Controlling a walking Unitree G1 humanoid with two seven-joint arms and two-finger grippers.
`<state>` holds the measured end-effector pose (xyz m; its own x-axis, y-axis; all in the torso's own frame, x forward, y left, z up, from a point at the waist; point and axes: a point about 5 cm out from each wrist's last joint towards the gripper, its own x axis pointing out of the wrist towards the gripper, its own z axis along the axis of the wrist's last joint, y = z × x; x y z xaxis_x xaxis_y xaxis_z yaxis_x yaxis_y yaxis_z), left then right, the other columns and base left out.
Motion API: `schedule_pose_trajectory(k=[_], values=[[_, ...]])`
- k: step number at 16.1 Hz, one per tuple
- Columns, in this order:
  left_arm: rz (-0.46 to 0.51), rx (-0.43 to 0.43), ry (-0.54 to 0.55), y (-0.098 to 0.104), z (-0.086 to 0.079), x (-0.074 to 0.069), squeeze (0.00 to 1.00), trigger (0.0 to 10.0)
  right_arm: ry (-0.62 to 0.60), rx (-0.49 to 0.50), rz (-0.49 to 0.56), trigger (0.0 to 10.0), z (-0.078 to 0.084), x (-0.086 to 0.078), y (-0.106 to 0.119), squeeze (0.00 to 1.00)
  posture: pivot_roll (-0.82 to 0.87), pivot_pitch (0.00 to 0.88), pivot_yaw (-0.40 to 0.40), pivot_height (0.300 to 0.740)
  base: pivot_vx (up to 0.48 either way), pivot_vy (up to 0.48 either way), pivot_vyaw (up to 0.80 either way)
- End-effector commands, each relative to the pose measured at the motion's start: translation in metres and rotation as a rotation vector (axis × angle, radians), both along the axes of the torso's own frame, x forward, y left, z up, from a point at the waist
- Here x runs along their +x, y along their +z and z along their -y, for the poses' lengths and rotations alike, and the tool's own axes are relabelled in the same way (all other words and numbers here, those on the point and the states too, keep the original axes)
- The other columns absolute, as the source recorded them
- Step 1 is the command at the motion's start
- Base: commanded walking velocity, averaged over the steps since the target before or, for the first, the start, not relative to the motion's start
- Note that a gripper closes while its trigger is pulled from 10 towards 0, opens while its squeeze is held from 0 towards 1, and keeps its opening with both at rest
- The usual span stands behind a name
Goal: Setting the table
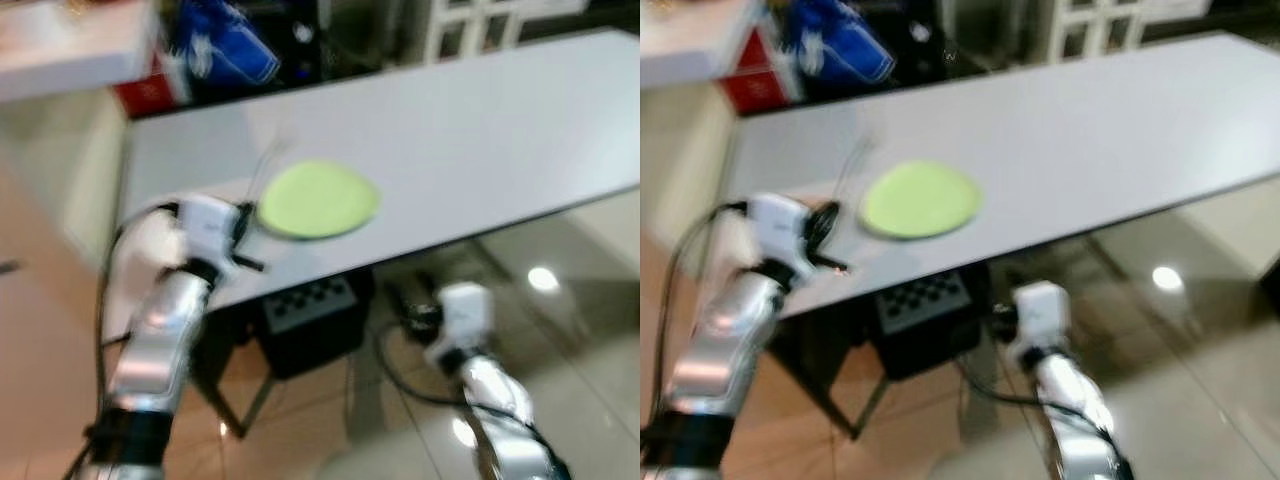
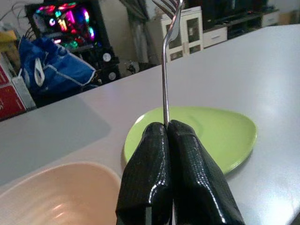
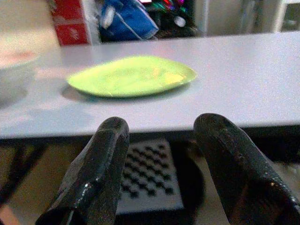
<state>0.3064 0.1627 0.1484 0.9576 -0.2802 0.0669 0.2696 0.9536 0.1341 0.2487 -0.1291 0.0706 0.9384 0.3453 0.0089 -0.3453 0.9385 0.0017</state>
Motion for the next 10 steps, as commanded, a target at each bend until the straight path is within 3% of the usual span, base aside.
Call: schedule_pose_trajectory(k=[1,5,10], values=[[0.025,-0.022,-0.033,0.009,0.011,0.003,0.00,0.0,-0.029,-0.015,0.001,10.0,0.010,0.000,0.001,0.00,0.02,0.000,0.097,0.740,0.000,0.000,0.00],[0.034,-0.019,-0.028,0.013,0.013,0.006,0.00,0.0,-0.024,-0.014,0.003,10.0,0.008,-0.001,0.003,0.00,0.02,0.000,0.095,0.740,0.000,0.000,0.00],[0.025,-0.016,-0.007,0.021,0.010,0.020,0.00,0.0,-0.021,-0.009,0.018,10.0,0.003,-0.002,0.012,0.00,0.01,0.000,0.097,0.740,0.000,0.000,0.00]])
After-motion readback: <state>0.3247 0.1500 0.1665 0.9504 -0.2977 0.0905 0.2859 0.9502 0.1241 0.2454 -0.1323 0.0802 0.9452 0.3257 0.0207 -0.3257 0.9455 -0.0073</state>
